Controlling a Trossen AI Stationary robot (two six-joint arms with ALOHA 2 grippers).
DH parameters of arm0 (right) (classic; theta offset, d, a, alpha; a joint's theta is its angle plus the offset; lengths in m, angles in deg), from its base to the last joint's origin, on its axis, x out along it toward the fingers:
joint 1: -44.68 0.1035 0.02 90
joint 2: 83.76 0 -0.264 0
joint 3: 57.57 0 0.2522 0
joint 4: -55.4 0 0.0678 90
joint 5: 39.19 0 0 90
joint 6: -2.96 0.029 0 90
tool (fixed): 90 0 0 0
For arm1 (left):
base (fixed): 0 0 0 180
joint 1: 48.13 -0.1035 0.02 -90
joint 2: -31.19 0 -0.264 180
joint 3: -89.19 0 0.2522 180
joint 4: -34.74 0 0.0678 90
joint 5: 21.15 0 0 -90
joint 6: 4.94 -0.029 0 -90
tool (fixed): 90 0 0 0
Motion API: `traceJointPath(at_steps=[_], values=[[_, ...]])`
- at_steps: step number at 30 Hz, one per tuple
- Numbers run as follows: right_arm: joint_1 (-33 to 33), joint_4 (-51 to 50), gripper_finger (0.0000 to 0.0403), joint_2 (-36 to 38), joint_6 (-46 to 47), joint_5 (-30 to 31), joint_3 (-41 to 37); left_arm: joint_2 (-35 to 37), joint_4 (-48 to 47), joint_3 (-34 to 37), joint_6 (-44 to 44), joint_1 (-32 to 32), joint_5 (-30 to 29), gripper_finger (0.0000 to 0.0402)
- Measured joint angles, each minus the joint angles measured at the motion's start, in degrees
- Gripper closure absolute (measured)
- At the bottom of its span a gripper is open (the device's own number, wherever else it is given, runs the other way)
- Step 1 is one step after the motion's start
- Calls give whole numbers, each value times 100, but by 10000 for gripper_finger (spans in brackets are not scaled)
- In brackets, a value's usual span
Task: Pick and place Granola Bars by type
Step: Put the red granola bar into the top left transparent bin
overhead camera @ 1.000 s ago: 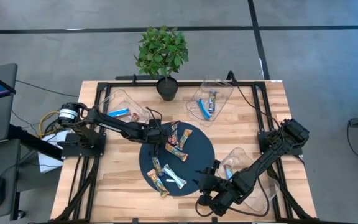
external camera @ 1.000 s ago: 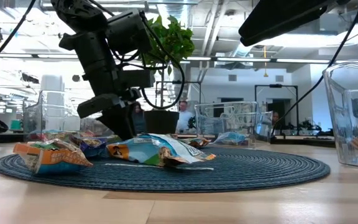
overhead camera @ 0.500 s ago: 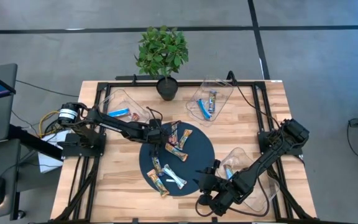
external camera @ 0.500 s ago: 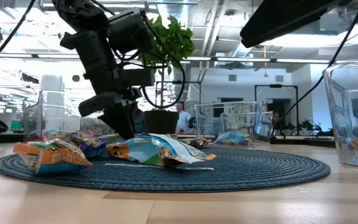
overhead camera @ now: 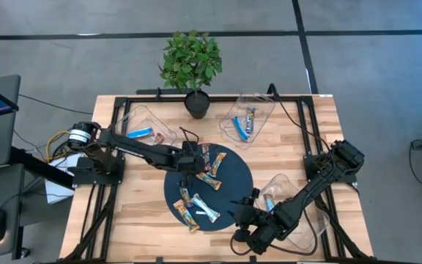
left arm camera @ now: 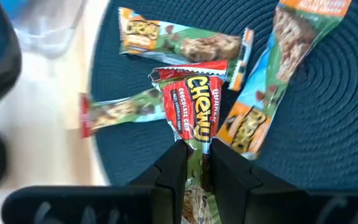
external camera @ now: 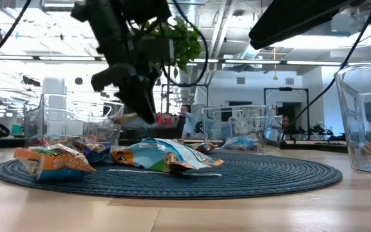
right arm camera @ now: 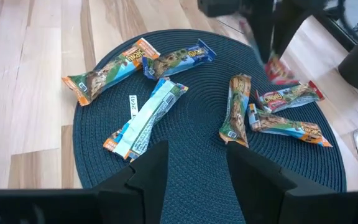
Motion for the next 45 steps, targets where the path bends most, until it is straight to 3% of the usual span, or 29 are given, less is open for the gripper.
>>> traceJointPath(at_steps=[6, 12, 20, 27, 37, 45], values=[[0, 0, 244, 0, 2, 0, 0, 2, -1654, -877, 22, 209, -751, 345], [0, 0, 244, 0, 4, 1, 0, 9, -3510, -1581, 698, 420, -1446, 345], [2, 2, 244, 0, 7, 0, 0, 300, -5616, -1521, 2111, 509, -2375, 345], [2, 4, 244, 0, 7, 0, 0, 1071, -5565, -820, 2550, 447, -2638, 345], [-77, 96, 244, -164, 11, -13, 2, 2027, -4239, 912, 2294, -262, -2598, 345], [-429, 657, 244, -462, -92, -582, -18, 2186, -4169, 1159, 2539, -664, -2702, 339]])
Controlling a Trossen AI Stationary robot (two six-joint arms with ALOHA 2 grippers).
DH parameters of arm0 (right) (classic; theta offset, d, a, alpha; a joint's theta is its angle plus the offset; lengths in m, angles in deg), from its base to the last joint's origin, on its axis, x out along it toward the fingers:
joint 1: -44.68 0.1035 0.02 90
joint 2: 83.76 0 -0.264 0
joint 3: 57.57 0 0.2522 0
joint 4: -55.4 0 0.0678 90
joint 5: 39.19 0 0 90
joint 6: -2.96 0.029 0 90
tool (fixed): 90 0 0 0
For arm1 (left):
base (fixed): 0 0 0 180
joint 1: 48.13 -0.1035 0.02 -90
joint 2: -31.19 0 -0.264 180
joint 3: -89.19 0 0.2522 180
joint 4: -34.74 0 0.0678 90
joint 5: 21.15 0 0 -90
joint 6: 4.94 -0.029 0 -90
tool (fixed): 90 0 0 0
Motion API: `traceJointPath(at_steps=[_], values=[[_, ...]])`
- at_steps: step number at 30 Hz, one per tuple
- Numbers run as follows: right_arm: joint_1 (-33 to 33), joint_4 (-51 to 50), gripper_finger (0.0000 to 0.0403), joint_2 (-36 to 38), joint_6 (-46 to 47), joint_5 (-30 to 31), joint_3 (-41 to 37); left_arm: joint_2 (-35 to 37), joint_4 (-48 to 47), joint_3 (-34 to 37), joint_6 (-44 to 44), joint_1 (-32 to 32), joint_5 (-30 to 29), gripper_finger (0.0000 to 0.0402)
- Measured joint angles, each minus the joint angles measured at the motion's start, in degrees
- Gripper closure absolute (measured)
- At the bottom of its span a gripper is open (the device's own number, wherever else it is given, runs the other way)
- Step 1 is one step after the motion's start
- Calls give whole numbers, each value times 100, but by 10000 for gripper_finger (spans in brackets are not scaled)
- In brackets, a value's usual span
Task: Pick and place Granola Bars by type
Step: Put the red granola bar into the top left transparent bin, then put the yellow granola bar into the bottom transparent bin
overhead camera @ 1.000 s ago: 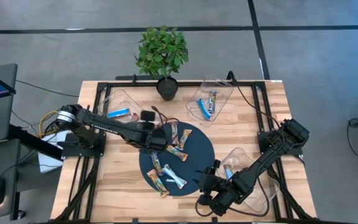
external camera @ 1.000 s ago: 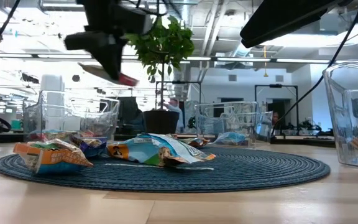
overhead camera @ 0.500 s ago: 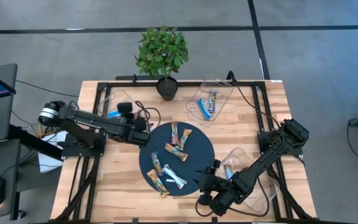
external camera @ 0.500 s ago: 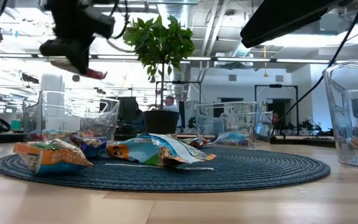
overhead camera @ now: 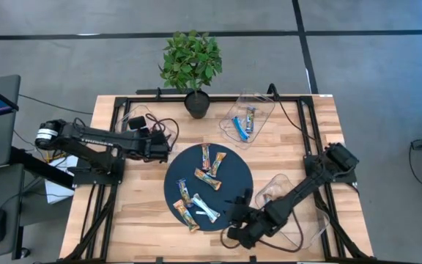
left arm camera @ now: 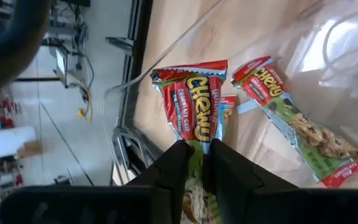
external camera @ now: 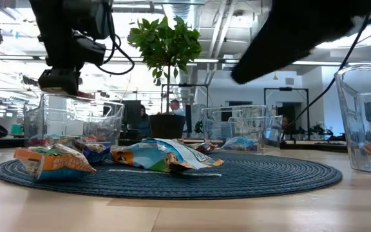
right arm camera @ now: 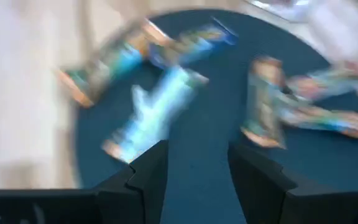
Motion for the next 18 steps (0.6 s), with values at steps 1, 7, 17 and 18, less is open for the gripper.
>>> traceJointPath(at_steps=[1, 7, 17, 18], values=[[-89, 288, 244, -71, -96, -224, 27, 9, 3, 0, 12, -37, 0, 334], [-541, 1281, 232, -463, -1013, -1409, 14, 65, 38, 0, 21, -182, 0, 267], [-983, 1927, 182, -484, -1263, -1894, 18, 67, -28, 0, 246, -172, 46, 172], [-1003, 1968, 177, -484, -1262, -1967, 18, 68, -26, 0, 291, -141, 45, 169]])
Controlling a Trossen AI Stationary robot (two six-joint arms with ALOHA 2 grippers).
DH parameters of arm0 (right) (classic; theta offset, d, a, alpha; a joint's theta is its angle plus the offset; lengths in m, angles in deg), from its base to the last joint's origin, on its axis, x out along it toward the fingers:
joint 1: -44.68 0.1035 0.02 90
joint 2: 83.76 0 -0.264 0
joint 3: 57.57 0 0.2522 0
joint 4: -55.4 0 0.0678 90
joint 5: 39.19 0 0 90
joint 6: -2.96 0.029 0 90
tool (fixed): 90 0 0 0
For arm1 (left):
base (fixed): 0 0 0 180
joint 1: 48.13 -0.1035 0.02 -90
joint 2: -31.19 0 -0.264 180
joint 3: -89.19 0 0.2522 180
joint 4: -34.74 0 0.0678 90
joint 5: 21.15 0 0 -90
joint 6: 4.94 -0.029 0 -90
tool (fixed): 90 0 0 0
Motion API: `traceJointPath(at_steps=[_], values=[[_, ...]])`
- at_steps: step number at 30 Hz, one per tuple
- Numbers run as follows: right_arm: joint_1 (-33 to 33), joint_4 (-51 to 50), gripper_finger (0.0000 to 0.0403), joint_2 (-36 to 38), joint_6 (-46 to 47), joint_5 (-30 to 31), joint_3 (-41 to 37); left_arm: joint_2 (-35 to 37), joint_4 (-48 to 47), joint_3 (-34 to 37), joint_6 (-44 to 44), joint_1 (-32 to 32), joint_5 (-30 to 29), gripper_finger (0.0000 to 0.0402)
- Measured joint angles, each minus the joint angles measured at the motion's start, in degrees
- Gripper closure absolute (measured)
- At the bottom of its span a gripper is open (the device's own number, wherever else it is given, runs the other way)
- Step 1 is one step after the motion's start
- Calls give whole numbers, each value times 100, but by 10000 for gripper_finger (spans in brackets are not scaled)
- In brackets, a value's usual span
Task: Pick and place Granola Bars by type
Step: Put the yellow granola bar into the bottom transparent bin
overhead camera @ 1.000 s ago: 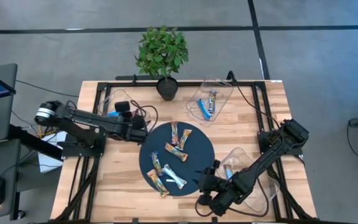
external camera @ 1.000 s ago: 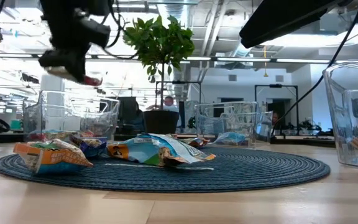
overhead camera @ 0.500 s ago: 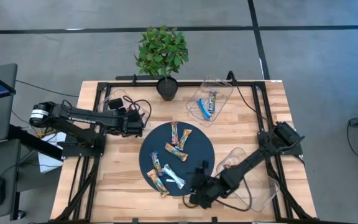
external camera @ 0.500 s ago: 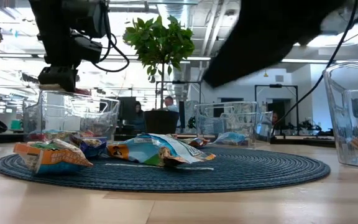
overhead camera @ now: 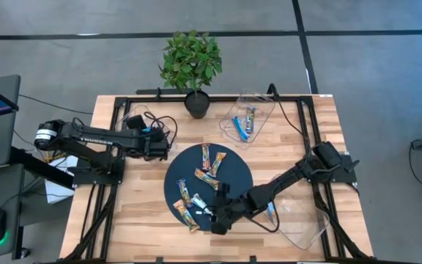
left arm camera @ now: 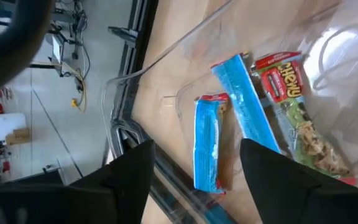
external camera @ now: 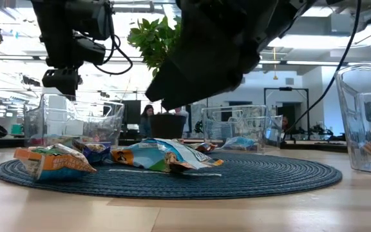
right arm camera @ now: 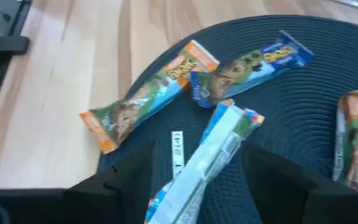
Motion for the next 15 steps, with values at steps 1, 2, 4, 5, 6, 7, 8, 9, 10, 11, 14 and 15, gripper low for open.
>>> traceJointPath(at_steps=[1, 2, 4, 5, 6, 7, 8, 9, 10, 11, 14, 15], values=[[-15, 0, 172, 0, 1, -38, 0, 0, 2, 0, 38, 38, 0, 166], [-30, -9, 167, 0, 3, -47, 0, 0, 0, 0, 72, 89, 2, 164], [-33, -27, 160, 0, 0, -33, 0, 0, 0, 0, 156, 223, 1, 164], [-33, -1, 157, 0, 0, -12, 0, 0, 0, 0, 202, 309, 1, 164], [-45, 48, 156, 0, 0, -3, 0, 0, 0, 0, 261, 406, -1, 164], [-64, 90, 154, 0, 0, -6, 0, 0, 1, 0, 314, 508, 1, 164], [-71, 94, 154, 2, 0, -7, 0, 21, 1, 0, 364, 618, 1, 164], [-78, 74, 154, 2, 0, -1, 0, 54, 1, 0, 427, 732, -9, 163], [-85, 84, 154, -29, 0, 0, 0, 90, 2, 0, 492, 854, -29, 163], [-104, 210, 154, -107, 0, 3, 8, 136, 2, 0, 570, 982, -38, 163], [-118, 272, 153, -258, -108, -36, -10, 341, 0, 0, 890, 1366, -138, 163], [-151, 376, 153, -397, -107, -101, 73, 420, -4, 0, 1002, 1511, -164, 163]])
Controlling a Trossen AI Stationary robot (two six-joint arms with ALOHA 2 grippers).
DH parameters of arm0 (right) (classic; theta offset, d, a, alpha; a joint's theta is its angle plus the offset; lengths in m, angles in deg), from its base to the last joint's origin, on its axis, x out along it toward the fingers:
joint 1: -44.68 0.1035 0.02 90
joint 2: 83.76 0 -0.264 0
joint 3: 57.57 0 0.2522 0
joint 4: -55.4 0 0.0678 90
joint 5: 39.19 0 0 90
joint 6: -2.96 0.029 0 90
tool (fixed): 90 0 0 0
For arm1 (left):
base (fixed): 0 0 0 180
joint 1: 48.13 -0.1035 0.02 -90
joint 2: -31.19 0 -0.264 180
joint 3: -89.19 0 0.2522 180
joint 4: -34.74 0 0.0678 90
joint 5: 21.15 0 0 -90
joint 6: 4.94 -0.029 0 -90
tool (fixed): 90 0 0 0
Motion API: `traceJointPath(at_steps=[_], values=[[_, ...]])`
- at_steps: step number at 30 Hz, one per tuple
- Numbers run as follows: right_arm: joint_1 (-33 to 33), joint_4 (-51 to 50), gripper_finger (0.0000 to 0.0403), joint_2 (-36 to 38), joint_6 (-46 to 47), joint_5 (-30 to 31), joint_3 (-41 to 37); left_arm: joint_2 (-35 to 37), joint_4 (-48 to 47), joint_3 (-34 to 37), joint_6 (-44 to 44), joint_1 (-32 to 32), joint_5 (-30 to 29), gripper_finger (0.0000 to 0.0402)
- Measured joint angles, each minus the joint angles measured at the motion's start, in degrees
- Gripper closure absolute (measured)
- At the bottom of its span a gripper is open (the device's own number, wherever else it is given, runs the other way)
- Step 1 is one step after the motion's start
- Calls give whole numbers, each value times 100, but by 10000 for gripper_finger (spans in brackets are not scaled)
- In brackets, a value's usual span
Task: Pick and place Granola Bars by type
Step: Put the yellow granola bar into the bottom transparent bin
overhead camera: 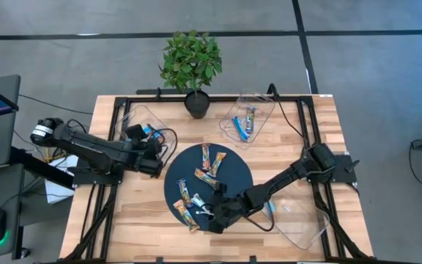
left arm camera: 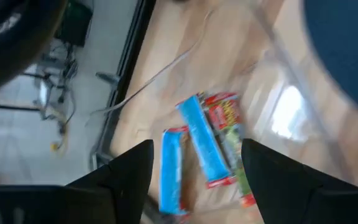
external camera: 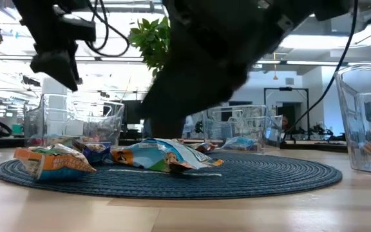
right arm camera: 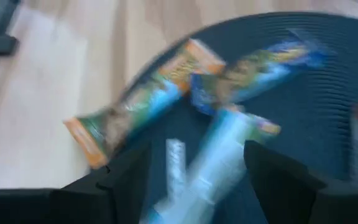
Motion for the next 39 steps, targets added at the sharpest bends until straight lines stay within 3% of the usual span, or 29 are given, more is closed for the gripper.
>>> traceJointPath(at_steps=[14, 20, 26, 32, 39], values=[[-216, -599, 166, -408, 299, -22, 198, 925, 331, 0, 1675, 2215, -826, 164], [-204, -713, 224, -407, 312, 58, 202, 746, 1131, 0, 1627, 3333, -1663, 164], [-207, -732, 300, -407, 261, 152, 202, 203, 1782, 162, 1503, 4286, -2939, 164], [-165, -800, 346, -412, -53, 150, 366, -422, 1803, 389, 1759, 4739, -3598, 164], [-113, -1195, 355, -343, -490, 145, 931, -621, 1806, 391, 1623, 4793, -3878, 164]])
